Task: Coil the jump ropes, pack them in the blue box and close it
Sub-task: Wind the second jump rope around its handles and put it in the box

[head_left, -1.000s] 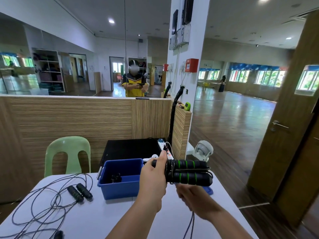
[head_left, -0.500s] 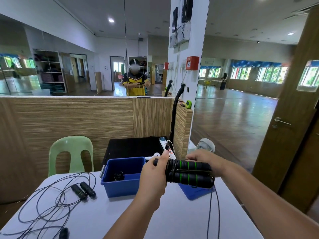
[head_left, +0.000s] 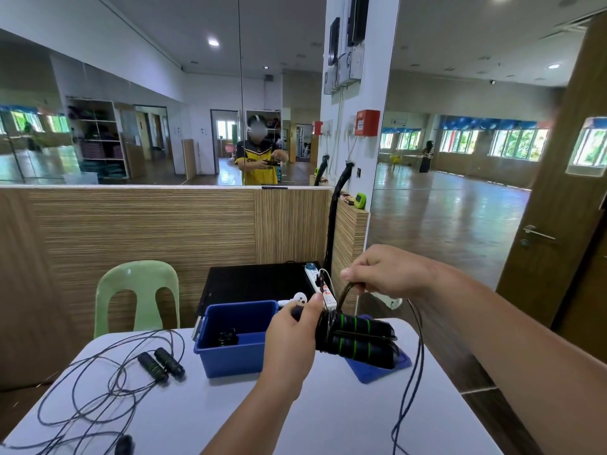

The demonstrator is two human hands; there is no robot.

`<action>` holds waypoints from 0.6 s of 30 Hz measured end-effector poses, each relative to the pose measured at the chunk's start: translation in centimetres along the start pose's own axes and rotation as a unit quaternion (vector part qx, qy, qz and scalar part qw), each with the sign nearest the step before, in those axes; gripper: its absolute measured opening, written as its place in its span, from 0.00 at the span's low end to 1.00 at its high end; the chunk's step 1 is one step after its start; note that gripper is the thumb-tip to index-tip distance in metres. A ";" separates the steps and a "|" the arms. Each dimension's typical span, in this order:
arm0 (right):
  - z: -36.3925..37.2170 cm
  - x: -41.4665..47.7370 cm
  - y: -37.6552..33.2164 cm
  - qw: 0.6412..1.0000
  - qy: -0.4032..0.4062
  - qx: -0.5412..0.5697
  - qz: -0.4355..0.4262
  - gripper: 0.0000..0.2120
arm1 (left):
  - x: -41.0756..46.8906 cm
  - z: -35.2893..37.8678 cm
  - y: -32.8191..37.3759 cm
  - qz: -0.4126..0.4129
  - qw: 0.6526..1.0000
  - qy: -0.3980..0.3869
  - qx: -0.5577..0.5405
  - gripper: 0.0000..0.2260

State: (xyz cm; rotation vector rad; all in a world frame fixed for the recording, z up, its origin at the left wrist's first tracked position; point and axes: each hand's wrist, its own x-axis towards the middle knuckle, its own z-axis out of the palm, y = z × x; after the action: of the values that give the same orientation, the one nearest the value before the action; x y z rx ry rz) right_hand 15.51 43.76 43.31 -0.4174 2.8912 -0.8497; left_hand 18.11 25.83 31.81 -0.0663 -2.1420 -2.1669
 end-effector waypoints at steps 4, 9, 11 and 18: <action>1.1 -0.5 -0.2 0.986 0.002 0.157 0.060 0.16 | 0.4 0.0 -0.3 -0.002 1.000 0.028 0.007 0.20; 3.3 -1.6 -0.5 0.953 0.002 0.291 0.084 0.16 | 1.1 -0.1 -0.9 -0.020 0.997 0.067 -0.013 0.22; 4.5 -2.3 -0.8 0.939 0.003 0.333 0.085 0.16 | 1.3 -0.1 -1.0 -0.022 0.996 0.085 -0.012 0.23; 10.8 -4.6 -1.5 0.900 0.041 0.427 0.071 0.14 | 1.5 -0.1 -1.2 -0.027 0.991 0.128 -0.022 0.21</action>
State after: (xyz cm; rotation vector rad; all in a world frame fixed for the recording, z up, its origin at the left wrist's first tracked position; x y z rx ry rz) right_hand 22.12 38.29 35.11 -0.0700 2.2295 -1.9665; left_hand 16.49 25.69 30.71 0.2539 -1.9757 -2.1185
